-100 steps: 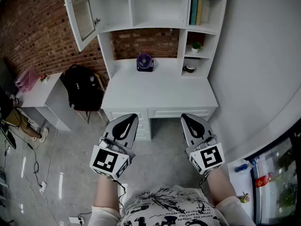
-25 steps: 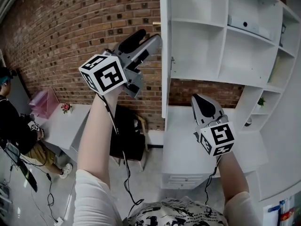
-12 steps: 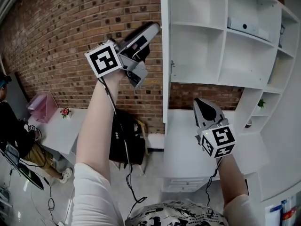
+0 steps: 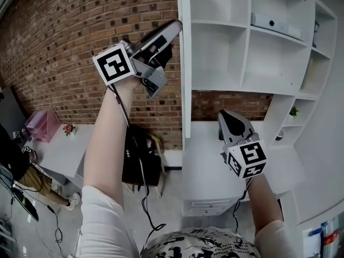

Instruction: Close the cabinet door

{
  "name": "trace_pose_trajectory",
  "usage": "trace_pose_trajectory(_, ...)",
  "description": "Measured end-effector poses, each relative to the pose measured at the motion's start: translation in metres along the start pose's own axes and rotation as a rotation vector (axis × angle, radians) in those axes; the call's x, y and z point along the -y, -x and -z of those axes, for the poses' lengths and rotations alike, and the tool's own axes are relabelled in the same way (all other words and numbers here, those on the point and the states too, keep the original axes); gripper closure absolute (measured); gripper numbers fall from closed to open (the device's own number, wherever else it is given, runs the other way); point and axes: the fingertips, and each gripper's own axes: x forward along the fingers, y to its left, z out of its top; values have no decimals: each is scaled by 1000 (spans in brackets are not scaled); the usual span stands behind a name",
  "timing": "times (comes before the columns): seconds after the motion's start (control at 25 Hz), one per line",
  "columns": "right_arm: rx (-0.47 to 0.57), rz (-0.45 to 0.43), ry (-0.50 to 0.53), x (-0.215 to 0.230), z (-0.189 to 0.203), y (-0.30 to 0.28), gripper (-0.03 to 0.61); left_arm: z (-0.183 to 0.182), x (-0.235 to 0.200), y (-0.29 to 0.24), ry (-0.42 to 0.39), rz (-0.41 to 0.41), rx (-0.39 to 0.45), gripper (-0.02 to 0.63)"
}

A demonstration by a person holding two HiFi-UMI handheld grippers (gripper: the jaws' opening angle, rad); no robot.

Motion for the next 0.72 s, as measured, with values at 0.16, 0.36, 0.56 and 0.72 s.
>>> trace_pose_trajectory(0.16,-9,6,-2,10,6,2,563,9,3,-13,-29,-33,-19,515)
trace_pose_trajectory(0.36,-1,-10,23,25,9,5,563,18,3,-28,-70,-97,-19,515)
trace_pose_trajectory(0.56,18,-23,10,79,22,21,563,48,7,-70,-120,-130,-24,515)
trace_pose_trajectory(0.72,31,-27,0,122,30,27,563,68,6,-105,-171,-180,-30,515)
